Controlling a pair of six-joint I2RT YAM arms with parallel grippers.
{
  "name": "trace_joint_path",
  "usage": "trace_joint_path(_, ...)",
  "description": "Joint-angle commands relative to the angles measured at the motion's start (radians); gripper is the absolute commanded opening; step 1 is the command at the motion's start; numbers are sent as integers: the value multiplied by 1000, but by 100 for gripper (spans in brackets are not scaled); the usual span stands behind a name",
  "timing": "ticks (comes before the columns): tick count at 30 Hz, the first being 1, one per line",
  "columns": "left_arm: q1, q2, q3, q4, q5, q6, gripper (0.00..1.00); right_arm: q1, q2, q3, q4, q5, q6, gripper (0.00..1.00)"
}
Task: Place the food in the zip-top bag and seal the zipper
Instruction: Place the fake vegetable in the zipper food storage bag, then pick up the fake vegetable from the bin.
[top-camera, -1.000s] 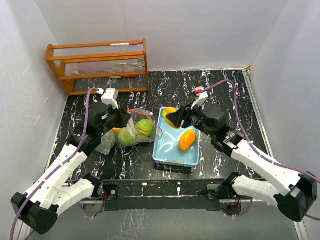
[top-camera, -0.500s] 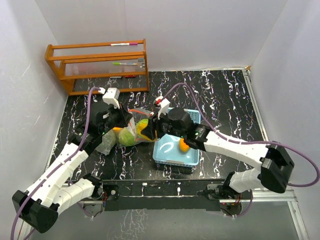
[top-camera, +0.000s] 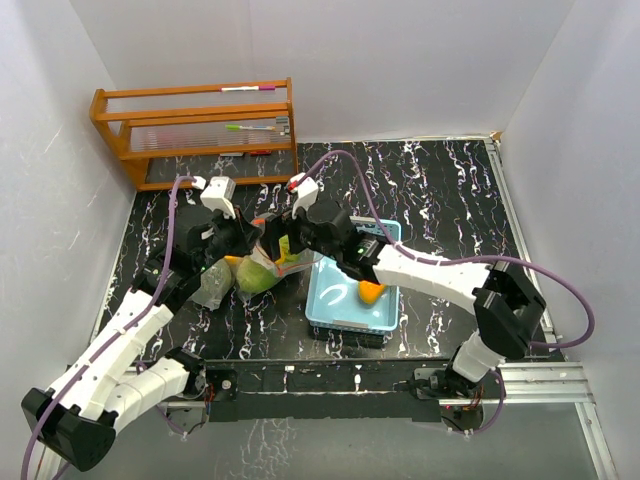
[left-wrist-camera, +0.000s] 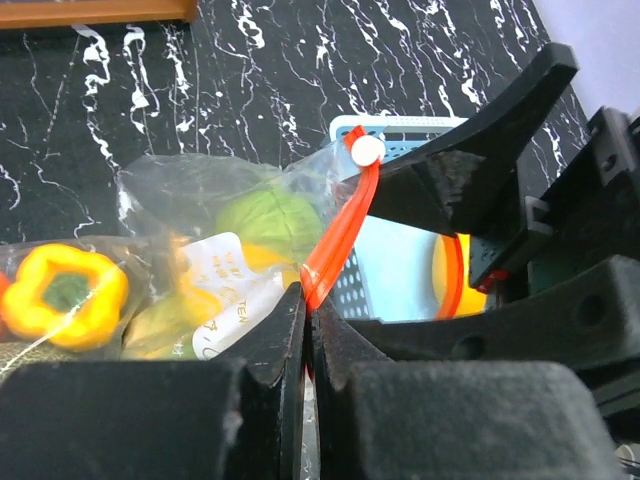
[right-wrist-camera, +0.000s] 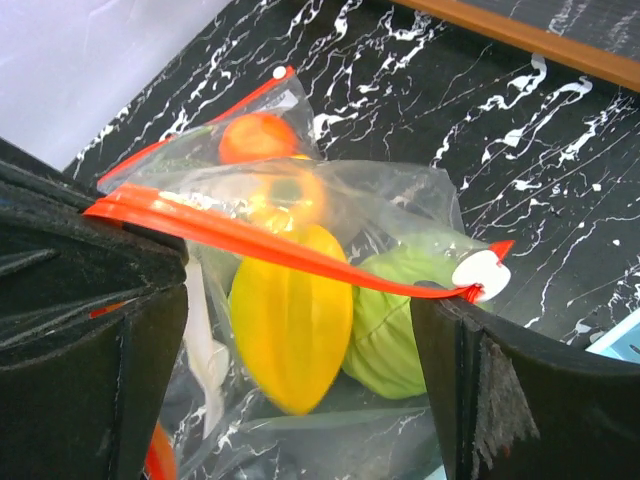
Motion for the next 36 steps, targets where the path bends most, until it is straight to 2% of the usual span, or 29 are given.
trace_joint_path(1,-9,-26,30,3,23,2,0,34,-24,36,73,41,-14,98)
trace_joint_path(5,-9,-25,28,2,14,7,0,39,-101,-7,49,30,-12,98)
trace_joint_path(11,-8,-11,30,7,13,8,0,62,-318,-118,-46,76,27,98)
trace_joint_path(14,-9,-7,34,6,13,12,0,62,-438,-164,-166,169,92,98)
trace_joint_path(18,-9,-7,43,0,7,20,0,60,-528,-205,-421,343,198,98)
trace_joint_path(22,-9,-10,38,9,10,18,0,39,-502,-227,-656,429,329,98)
trace_joint_path(27,-9,-3,28,21,31,7,0,19,-433,-243,-698,452,426,99)
trace_joint_path(31,-9,-8,24,22,30,10,0,12,-333,-201,-797,527,588,99)
trace_joint_path(36,-9,-15,18,24,30,13,0,-9,-250,-195,-789,554,637,98)
